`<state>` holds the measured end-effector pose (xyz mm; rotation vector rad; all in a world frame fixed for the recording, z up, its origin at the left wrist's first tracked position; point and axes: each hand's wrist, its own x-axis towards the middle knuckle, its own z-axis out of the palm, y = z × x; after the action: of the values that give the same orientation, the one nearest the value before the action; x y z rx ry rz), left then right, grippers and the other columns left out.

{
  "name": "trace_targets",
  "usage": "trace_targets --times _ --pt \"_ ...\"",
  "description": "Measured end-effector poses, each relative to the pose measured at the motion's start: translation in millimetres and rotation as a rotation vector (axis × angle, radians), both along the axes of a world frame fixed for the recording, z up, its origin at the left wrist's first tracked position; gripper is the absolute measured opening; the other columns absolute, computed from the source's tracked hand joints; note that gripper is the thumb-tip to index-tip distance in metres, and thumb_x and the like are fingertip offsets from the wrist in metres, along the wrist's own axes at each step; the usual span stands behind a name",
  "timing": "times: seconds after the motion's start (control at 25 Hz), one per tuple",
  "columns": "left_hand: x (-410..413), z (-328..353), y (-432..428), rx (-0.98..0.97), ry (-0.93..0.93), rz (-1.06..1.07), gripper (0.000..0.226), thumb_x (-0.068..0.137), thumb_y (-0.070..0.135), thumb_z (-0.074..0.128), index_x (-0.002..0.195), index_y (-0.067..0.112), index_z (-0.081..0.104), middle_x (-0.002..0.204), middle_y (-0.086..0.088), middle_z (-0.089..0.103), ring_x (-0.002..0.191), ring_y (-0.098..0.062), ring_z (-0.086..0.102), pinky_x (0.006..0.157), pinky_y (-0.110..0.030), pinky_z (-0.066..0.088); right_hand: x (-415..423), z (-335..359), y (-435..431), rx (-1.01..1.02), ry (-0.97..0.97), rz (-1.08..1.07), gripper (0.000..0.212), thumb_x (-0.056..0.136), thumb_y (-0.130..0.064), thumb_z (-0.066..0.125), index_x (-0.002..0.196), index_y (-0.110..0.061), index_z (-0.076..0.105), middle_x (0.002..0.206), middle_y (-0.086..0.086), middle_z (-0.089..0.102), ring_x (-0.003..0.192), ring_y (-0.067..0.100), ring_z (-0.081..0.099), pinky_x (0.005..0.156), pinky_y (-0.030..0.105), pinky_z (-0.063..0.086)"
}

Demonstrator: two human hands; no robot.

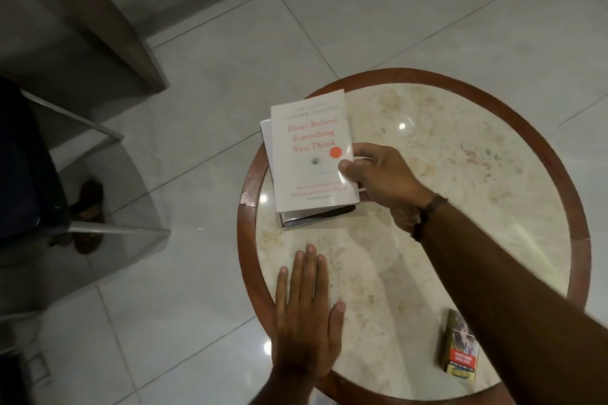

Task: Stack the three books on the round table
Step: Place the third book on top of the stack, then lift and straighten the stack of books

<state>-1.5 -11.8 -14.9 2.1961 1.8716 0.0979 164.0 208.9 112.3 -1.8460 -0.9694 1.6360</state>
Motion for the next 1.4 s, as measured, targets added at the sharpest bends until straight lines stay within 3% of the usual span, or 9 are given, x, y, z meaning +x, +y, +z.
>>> trace_targets --times 0.16,0.4,0.64,0.72,0.84,0.96,1.12,1.24,1.4 --pt "1.1 3.6 4.1 0.029 -0.007 0.005 0.071 0.105 0.055 0.04 0.162 0.015 0.047 0.174 -0.008 0.038 0.161 -0.031 0.035 0.132 -0.055 0.021 -15.5 -29.3 7.4 0.035 -0.289 0.138 0.03 0.099 -0.029 0.073 0.127 -0.018 0.072 0.127 0.004 0.077 0.108 0.028 0.076 0.087 0.046 0.066" --pt "2.6 3.1 4.9 -0.003 0.011 0.01 0.074 0.103 0.059 0.042 0.164 0.018 0.043 0.176 -0.006 0.034 0.161 -0.031 0.032 0.134 -0.052 0.014 -15.6 -44.2 7.2 0.127 -0.696 0.167 0.038 0.081 -0.049 0.085 0.102 -0.027 0.062 0.107 -0.008 0.073 0.085 0.018 0.069 0.065 0.028 0.056" --pt "5.0 26.9 9.6 -0.001 -0.377 0.209 0.075 0.105 0.061 0.037 0.17 0.024 0.03 0.182 0.002 0.023 0.166 -0.016 0.024 0.132 -0.051 0.029 -13.9 -36.1 19.4 0.057 -0.463 0.129 0.066 0.089 -0.044 0.081 0.143 -0.015 0.057 0.144 0.008 0.066 0.12 0.029 0.069 0.097 0.044 0.06" --pt "2.1 43.4 44.2 0.048 -0.565 0.529 0.074 0.106 0.068 0.029 0.169 0.029 0.029 0.18 0.006 0.027 0.164 -0.007 0.023 0.129 -0.05 0.032 -12.9 -39.0 24.9 0.048 -0.465 0.136 0.062 0.092 -0.045 0.077 0.141 -0.01 0.058 0.14 0.01 0.067 0.108 0.025 0.066 0.089 0.037 0.057" --pt "-7.0 68.2 125.4 -0.09 -0.556 0.772 0.062 0.108 0.063 0.028 0.162 0.035 0.035 0.173 0.001 0.042 0.159 -0.023 0.039 0.126 -0.058 0.041 -18.8 -44.8 25.3 0.065 -0.535 0.198 0.055 0.092 -0.048 0.075 0.135 -0.016 0.064 0.133 0.005 0.071 0.094 0.019 0.069 0.079 0.031 0.057" --pt "-0.4 88.6 183.4 -0.242 -0.563 0.772 0.05 0.111 0.048 0.044 0.158 0.03 0.045 0.161 -0.005 0.055 0.143 -0.031 0.057 0.118 -0.055 0.052 -27.7 -51.5 21.3 0.135 -0.642 0.224 0.031 0.089 -0.049 0.077 0.11 -0.028 0.069 0.118 -0.003 0.077 0.065 0.004 0.061 0.057 0.019 0.048" --pt "-11.0 95.4 201.4 -0.363 -0.809 0.862 0.038 0.107 0.03 0.06 0.145 0.027 0.061 0.141 0.0 0.073 0.122 -0.024 0.072 0.095 -0.038 0.066 -25.5 -55.2 21.2 0.136 -0.657 0.213 0.032 0.085 -0.047 0.083 0.106 -0.031 0.064 0.12 -0.003 0.078 0.071 0.01 0.063 0.05 0.015 0.04" --pt "-30.4 93.2 205.7 -0.474 -1.079 0.856 0.031 0.103 0.008 0.066 0.132 0.019 0.071 0.109 0.005 0.081 0.105 -0.012 0.079 0.07 -0.02 0.065 -17.8 -55.7 23.4 0.118 -0.486 0.165 0.043 0.087 -0.035 0.085 0.122 -0.024 0.061 0.131 0.001 0.073 0.097 0.017 0.07 0.071 0.027 0.061" --pt "-41.0 94.5 195.5 -0.472 -1.042 0.598 0.046 0.102 0.013 0.07 0.135 0.042 0.056 0.136 0.012 0.07 0.127 -0.019 0.07 0.092 -0.045 0.069 -4.9 -33.3 17.7 0.131 -0.134 0.1 0.081 0.085 -0.018 0.088 0.153 -0.019 0.044 0.134 -0.007 0.062 0.12 0.017 0.065 0.09 0.033 0.061"
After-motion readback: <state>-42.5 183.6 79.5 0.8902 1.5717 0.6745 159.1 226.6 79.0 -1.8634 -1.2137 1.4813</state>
